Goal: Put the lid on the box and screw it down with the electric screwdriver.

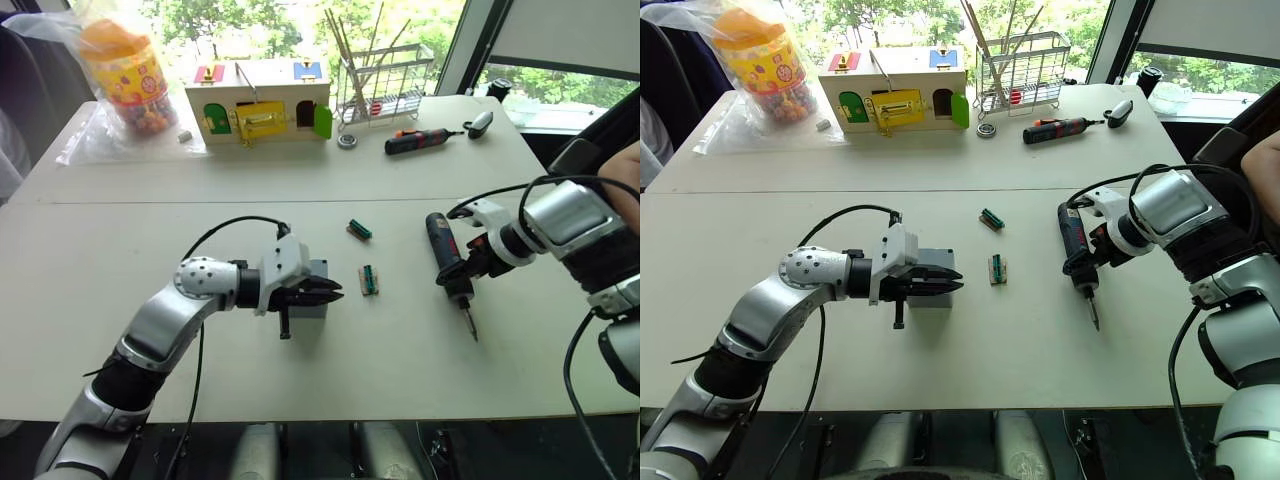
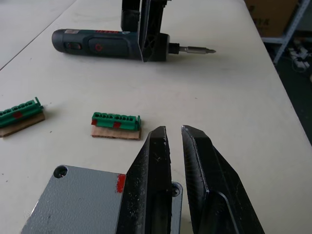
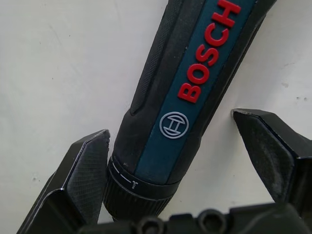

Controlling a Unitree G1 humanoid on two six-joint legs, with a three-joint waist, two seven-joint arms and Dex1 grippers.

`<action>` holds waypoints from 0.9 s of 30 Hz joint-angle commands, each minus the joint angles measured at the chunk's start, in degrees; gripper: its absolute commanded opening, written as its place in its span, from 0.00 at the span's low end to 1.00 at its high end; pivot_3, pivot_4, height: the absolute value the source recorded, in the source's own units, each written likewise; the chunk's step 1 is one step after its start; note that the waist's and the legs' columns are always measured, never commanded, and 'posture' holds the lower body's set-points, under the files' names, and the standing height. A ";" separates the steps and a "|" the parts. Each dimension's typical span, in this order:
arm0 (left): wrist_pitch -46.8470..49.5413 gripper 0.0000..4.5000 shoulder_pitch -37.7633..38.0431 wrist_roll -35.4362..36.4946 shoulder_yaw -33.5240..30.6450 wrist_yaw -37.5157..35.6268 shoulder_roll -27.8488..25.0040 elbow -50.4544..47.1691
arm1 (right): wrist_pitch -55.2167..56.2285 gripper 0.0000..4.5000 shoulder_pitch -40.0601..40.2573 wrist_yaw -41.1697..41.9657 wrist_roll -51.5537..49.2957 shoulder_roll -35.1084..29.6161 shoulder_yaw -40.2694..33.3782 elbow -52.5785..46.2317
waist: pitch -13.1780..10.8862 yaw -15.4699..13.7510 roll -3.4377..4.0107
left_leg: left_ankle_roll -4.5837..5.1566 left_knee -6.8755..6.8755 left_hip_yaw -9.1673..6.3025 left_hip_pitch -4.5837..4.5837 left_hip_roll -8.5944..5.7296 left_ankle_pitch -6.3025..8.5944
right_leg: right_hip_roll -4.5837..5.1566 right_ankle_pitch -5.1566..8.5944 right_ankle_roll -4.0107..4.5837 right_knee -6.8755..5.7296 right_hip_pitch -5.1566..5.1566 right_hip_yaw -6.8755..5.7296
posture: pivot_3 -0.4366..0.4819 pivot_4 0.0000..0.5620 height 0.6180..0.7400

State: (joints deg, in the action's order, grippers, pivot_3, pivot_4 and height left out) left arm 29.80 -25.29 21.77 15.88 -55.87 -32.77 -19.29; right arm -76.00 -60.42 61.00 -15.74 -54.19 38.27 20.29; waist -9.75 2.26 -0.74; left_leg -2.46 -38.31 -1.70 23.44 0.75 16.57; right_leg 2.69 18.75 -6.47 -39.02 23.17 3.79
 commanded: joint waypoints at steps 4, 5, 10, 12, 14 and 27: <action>-1.89 0.10 -0.52 -0.77 -2.25 0.80 -0.79 -0.82 | 2.74 0.43 3.72 3.43 3.81 -0.82 3.55 -3.61 | 0.06 -0.06 -0.10 | 0.00 0.00 -0.01 0.00 0.00 0.00 | 0.00 0.00 0.00 0.00 0.00 -0.01 | 0.48 0.27 0.97; -2.18 0.10 -0.77 -0.89 -2.58 0.79 -1.01 -0.23 | 2.89 0.42 4.13 3.35 4.33 -0.98 3.01 -3.40 | 0.07 -0.10 -0.11 | 0.00 0.00 -0.01 0.00 0.01 0.00 | 0.00 0.00 0.00 0.00 0.00 -0.02 | 0.48 0.27 0.97; -2.91 0.10 -1.94 -0.01 -5.25 -0.30 -1.84 3.47 | 6.37 0.41 1.35 0.57 6.84 0.87 -4.26 4.67 | 0.14 -0.20 -0.23 | 0.00 -0.02 -0.01 -0.01 -0.01 0.00 | 0.03 0.00 0.00 0.01 -0.05 -0.04 | 0.48 0.27 0.97; -2.67 0.10 -2.67 1.42 -7.05 -0.99 -1.68 5.43 | 9.41 0.40 -2.14 -0.43 6.91 1.94 -8.93 8.29 | 0.13 0.01 -0.22 | 0.00 -0.08 0.02 -0.02 -0.02 0.00 | 0.03 0.00 0.00 0.01 -0.07 -0.03 | 0.48 0.27 0.97; -1.98 0.10 -3.62 3.46 -9.10 -2.17 -1.60 7.43 | 9.70 0.40 -6.01 -1.05 5.19 3.04 -14.45 9.55 | 0.02 0.18 -0.04 | 0.00 -0.18 0.07 -0.01 -0.02 0.00 | 0.06 -0.01 -0.01 -0.05 -0.06 -0.01 | 0.48 0.27 0.97; 1.94 0.10 -7.09 6.06 -10.92 -8.64 -4.55 14.85 | 17.63 0.40 9.87 -27.52 -18.50 32.27 -63.23 -29.07 | -0.10 -0.11 0.18 | -0.15 0.09 0.00 0.24 0.03 -0.08 | 0.04 0.00 0.01 -0.21 0.32 -0.13 | 0.48 0.27 0.97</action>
State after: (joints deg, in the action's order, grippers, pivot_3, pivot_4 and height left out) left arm 31.03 -31.72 26.77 5.92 -63.79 -36.61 -3.15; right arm -59.69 -50.74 36.35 -30.19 -23.33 -20.99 -0.84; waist -9.84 2.15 -0.56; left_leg -2.62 -38.23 -1.70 23.71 0.72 16.48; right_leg 2.79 18.75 -6.46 -39.23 23.48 3.65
